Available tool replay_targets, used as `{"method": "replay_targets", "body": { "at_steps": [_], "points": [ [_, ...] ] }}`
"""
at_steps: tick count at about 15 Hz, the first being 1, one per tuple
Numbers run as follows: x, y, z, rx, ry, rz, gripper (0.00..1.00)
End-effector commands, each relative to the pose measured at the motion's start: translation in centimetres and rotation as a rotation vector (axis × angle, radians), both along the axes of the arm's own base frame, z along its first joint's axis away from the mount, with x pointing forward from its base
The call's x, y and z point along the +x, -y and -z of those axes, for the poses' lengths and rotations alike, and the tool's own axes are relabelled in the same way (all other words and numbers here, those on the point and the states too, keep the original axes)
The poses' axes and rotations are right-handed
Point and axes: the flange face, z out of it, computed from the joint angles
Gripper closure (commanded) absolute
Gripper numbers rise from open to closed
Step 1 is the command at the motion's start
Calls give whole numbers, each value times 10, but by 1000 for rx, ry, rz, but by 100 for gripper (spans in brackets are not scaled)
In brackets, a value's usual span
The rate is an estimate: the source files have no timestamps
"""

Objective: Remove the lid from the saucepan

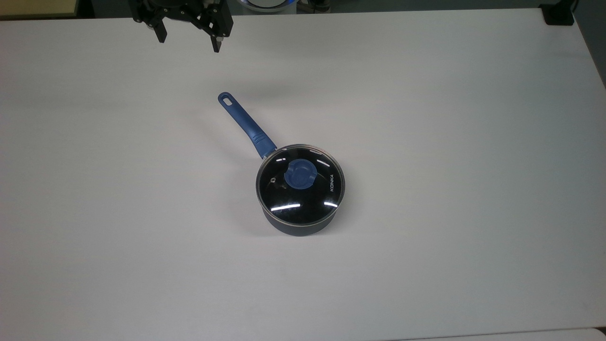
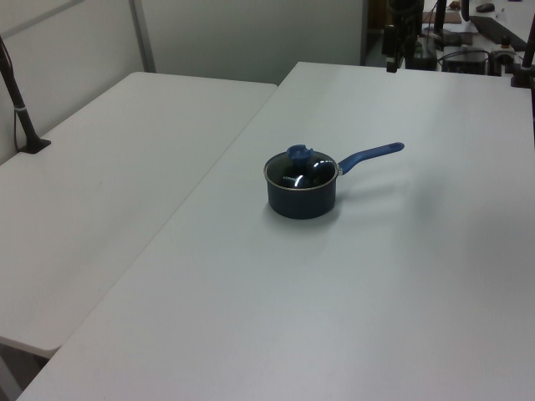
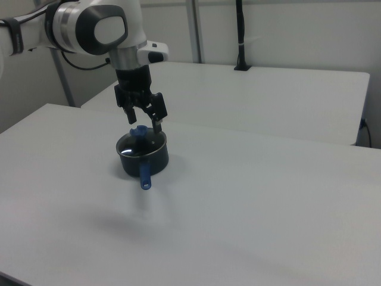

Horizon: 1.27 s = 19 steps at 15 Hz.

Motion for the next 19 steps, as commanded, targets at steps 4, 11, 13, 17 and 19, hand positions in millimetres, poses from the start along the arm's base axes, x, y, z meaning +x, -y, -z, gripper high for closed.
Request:
{"method": "replay_targets", "body": {
  "at_steps": [4, 11, 13, 17, 19],
  "points": [
    [-16, 6, -14, -3, -16, 5, 0],
    [-14, 4, -15, 7, -1, -6, 0],
    [-14, 4, -13, 7, -4, -11, 0],
    [-11, 2, -10, 8, -3, -31, 0],
    [-5, -1, -8, 4, 15, -37, 0]
  ]
}}
